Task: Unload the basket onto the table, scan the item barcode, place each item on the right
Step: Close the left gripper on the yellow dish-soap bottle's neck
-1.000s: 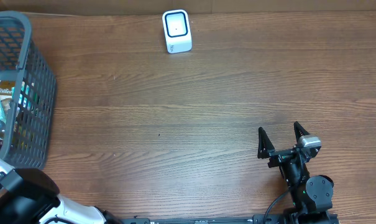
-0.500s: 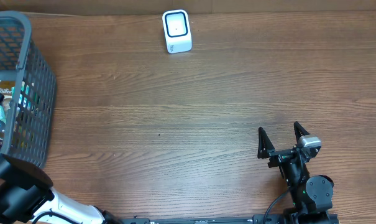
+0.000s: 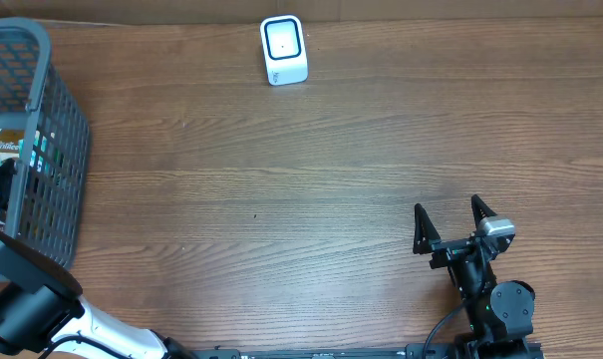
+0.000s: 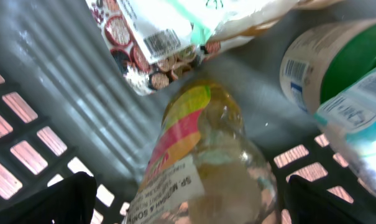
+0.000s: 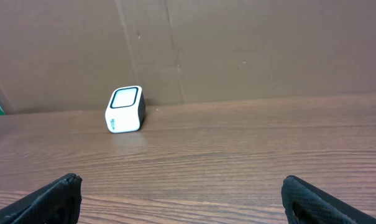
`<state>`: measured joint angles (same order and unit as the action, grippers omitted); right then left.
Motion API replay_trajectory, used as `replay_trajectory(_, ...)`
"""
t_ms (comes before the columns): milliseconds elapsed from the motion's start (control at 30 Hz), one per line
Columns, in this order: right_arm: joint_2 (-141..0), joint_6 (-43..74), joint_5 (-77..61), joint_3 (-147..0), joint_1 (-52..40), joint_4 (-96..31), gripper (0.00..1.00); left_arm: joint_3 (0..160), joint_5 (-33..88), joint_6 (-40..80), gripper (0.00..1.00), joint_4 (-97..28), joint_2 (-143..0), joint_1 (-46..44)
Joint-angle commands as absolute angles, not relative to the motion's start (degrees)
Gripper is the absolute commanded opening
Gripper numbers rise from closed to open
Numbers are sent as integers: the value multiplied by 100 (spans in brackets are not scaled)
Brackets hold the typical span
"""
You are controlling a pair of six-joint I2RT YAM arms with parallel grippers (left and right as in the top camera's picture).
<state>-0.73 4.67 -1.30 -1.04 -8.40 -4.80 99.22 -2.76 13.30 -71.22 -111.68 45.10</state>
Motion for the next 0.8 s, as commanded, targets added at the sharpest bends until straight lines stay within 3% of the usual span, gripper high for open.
replay_trajectory(0, -16, 471, -156, -45, -849, -469, 100, 9854, -204, 1219, 100, -7057, -11201, 4541)
replay_trajectory(300, -16, 471, -156, -45, -849, -469, 100, 9852, 5, 1022, 93, -6978, -11201, 4530)
replay_trajectory(767, -16, 471, -156, -45, -849, -469, 100, 9850, 154, 1026, 58, -7022, -11201, 4530)
